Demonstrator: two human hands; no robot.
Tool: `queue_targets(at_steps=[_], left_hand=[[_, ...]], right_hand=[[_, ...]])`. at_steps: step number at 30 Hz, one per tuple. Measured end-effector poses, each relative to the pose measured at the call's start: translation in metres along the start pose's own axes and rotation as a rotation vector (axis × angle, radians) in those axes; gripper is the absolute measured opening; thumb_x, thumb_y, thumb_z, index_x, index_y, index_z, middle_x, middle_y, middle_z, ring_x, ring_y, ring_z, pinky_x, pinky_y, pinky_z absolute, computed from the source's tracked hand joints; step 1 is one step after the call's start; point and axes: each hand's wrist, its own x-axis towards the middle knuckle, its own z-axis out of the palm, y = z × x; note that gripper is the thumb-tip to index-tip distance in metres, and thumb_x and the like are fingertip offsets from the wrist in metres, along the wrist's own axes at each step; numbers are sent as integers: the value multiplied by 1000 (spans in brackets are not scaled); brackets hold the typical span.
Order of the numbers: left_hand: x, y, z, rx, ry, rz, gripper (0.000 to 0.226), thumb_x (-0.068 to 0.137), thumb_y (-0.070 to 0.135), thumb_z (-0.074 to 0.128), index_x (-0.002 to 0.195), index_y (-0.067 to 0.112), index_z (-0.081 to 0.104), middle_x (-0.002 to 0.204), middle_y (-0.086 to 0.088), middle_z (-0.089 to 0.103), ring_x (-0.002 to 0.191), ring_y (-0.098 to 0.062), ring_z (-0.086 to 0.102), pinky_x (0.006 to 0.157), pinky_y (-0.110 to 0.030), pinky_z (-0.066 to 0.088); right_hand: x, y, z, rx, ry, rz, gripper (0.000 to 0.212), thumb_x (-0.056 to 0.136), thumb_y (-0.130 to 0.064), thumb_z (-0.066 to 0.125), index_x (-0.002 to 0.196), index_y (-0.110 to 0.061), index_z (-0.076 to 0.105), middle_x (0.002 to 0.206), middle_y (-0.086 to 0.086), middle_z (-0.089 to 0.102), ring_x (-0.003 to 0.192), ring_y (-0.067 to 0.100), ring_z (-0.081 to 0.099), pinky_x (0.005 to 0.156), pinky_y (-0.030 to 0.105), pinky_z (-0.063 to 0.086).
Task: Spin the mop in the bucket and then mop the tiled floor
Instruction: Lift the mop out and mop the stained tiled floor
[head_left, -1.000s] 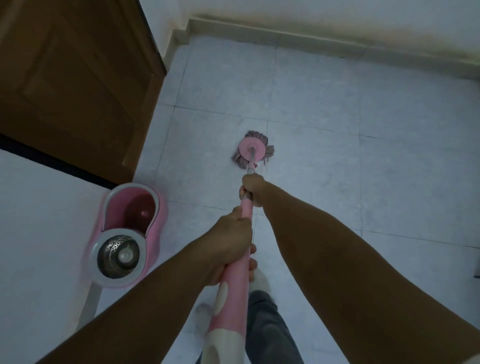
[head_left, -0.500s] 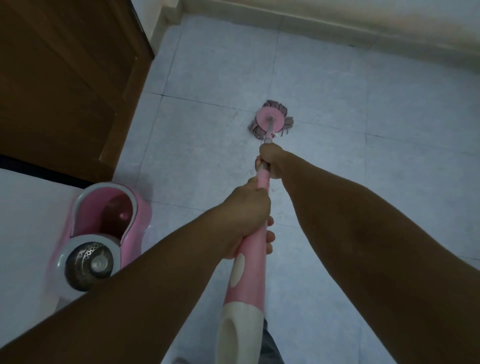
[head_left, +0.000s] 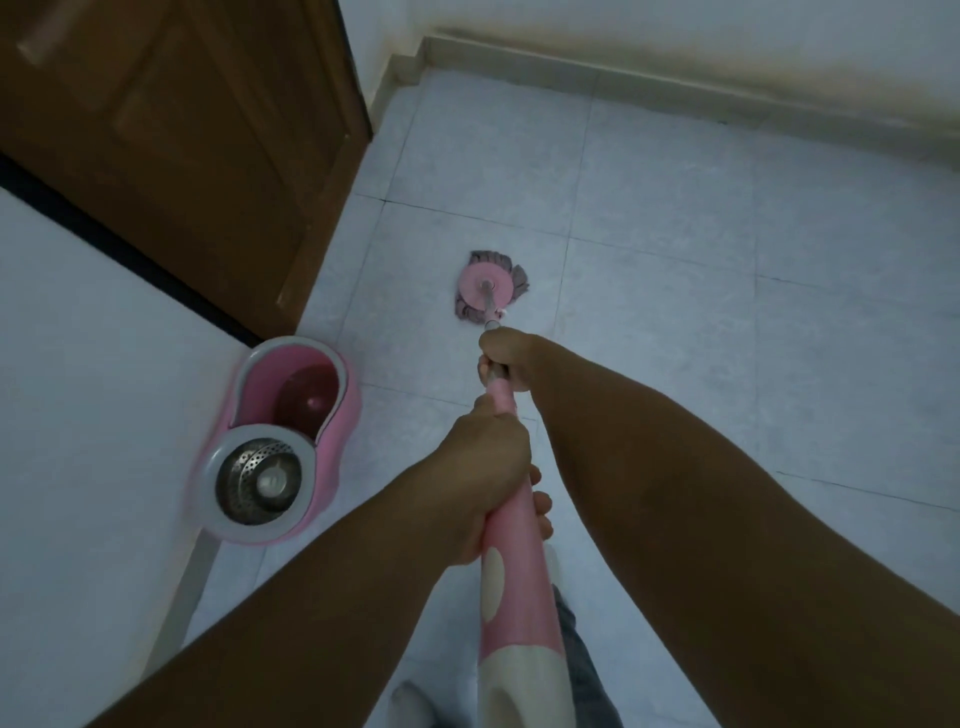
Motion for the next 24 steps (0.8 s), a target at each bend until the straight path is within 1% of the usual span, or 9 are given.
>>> queue_targets(at_steps=[3,6,7,11,16,18,19,21,24], left_hand=[[-30,-37,-26,38,9,-32,46,99,52,42,120,12,52,86,-13,59,52,-19,57,41,-24,49],[-60,-72,-46,118,1,-56,50,97,55,43,121,12,52,82,-11,60,50,-18,56,43,-25,49],[-68,-82,-50,142,-6,-65,52,97,57,43,120,11,53,80,-10,60,50,-18,56,43,-24,48],[-85,-101,-56,178,-46,-95,52,96,59,44,110,11,56,68,-8,57,42,-16,52,40,-22,47],[-72,-87,-39,247,-80,-76,42,98,55,44,109,15,54,72,-9,58,43,-16,53,41,-23,48],[-56,-74,-27,292,-70,-57,42,98,55,43,113,17,52,78,-11,59,48,-18,54,42,-25,49],[-47,-67,-19,310,-68,-50,42,98,55,42,115,17,51,79,-11,59,49,-18,55,42,-25,49],[-26,-50,-2,336,-66,-42,47,98,56,40,117,15,51,79,-10,58,49,-17,54,42,-25,49],[7,-18,31,372,-71,-21,51,99,56,39,128,16,49,83,-11,59,52,-17,56,45,-26,50]], right_hand=[[-37,34,25,-135,56,33,30,100,-9,33,70,-13,37,20,0,40,50,18,47,46,25,43],[-64,75,38,-74,74,51,40,101,-8,32,62,-10,45,22,2,39,40,16,47,40,21,39],[-70,90,41,-16,84,60,46,102,-8,32,58,-9,45,25,4,40,40,15,44,43,20,35],[-89,121,42,122,144,46,38,102,-8,34,65,-14,35,54,4,38,51,12,33,45,20,29],[-82,113,14,211,190,57,35,102,-8,32,68,-11,37,59,5,33,51,12,31,49,21,25],[-71,99,-3,175,220,53,22,100,-4,31,87,-6,48,59,6,36,50,14,34,48,23,29],[-64,90,-12,150,245,40,22,99,-2,31,109,-6,50,59,7,38,49,14,37,46,23,32],[-42,73,-37,137,291,14,52,96,1,29,146,-15,32,59,7,41,47,14,39,42,22,35],[-14,42,-80,167,318,3,55,96,2,27,149,-14,28,62,7,41,47,14,39,39,19,35]])
